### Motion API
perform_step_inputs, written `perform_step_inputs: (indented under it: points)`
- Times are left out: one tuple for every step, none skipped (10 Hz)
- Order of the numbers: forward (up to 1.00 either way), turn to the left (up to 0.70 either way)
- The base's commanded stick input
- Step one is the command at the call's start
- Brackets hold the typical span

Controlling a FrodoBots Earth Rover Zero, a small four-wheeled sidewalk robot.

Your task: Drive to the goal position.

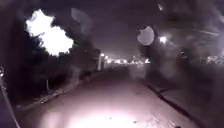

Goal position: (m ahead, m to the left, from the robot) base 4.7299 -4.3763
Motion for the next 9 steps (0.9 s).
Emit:
perform_step_inputs:
  points:
    - [0.50, 0.00]
    - [0.50, 0.00]
    - [0.50, 0.00]
    - [0.50, 0.00]
    - [0.50, 0.00]
    - [0.50, -0.46]
    - [0.50, -0.50]
    - [0.50, -0.36]
    - [0.50, -0.16]
